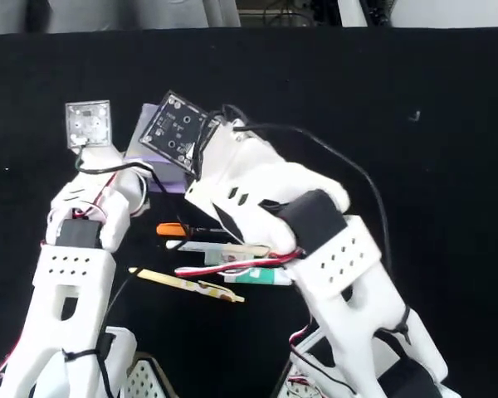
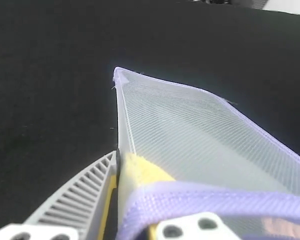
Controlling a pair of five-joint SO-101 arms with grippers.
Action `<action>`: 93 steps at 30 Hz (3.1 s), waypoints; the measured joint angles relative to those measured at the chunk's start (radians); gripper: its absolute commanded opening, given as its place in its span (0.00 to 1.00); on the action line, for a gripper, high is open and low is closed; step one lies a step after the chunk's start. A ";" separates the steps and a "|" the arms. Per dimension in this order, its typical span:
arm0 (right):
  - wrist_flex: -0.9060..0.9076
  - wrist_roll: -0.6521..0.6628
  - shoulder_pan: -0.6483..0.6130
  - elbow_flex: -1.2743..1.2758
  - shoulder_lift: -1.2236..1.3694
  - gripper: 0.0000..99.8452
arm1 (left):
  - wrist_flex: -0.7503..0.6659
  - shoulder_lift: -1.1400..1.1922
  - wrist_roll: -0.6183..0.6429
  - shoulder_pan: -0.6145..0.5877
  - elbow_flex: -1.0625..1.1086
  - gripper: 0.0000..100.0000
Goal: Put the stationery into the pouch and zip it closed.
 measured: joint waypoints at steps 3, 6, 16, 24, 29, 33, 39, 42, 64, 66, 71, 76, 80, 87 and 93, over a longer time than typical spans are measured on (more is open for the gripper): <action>0.060 0.000 0.000 -0.072 0.000 0.32 | 0.011 0.002 0.000 -0.029 -0.012 0.03; 0.140 0.000 0.017 -0.141 0.000 0.32 | 0.069 0.002 0.000 -0.052 -0.060 0.03; 0.356 0.000 0.018 -0.207 0.000 0.32 | 0.308 0.002 0.003 -0.057 -0.261 0.03; 0.463 0.000 0.018 -0.147 0.000 0.32 | 0.462 0.193 0.003 -0.189 -0.431 0.03; 0.442 0.000 0.018 -0.038 0.000 0.32 | 0.473 0.358 0.005 -0.310 -0.540 0.03; 0.350 0.000 0.018 0.089 0.000 0.32 | 0.465 0.445 0.005 -0.387 -0.601 0.03; 0.173 -0.002 -0.061 0.319 0.000 0.32 | 0.439 0.477 0.005 -0.457 -0.618 0.03; 0.107 -0.003 -0.149 0.414 0.000 0.31 | 0.436 0.483 0.005 -0.477 -0.624 0.03; -0.169 -0.003 -0.267 0.411 0.545 0.15 | 0.436 0.500 0.003 -0.595 -0.641 0.03; -0.169 -0.003 -0.290 0.396 0.582 0.15 | 0.436 0.500 0.003 -0.600 -0.641 0.03; -0.206 -0.003 -0.304 0.373 0.671 0.15 | 0.411 0.502 0.003 -0.635 -0.640 0.03; -0.216 -0.003 -0.299 0.313 0.743 0.09 | 0.410 0.502 0.003 -0.644 -0.640 0.03; -0.176 -0.003 -0.292 0.242 0.793 0.02 | 0.410 0.502 0.003 -0.644 -0.640 0.03; -0.118 -0.003 -0.238 0.198 0.802 0.01 | 0.410 0.502 0.003 -0.644 -0.640 0.03; -0.025 -0.005 -0.189 0.195 0.697 0.01 | 0.410 0.502 0.003 -0.644 -0.640 0.03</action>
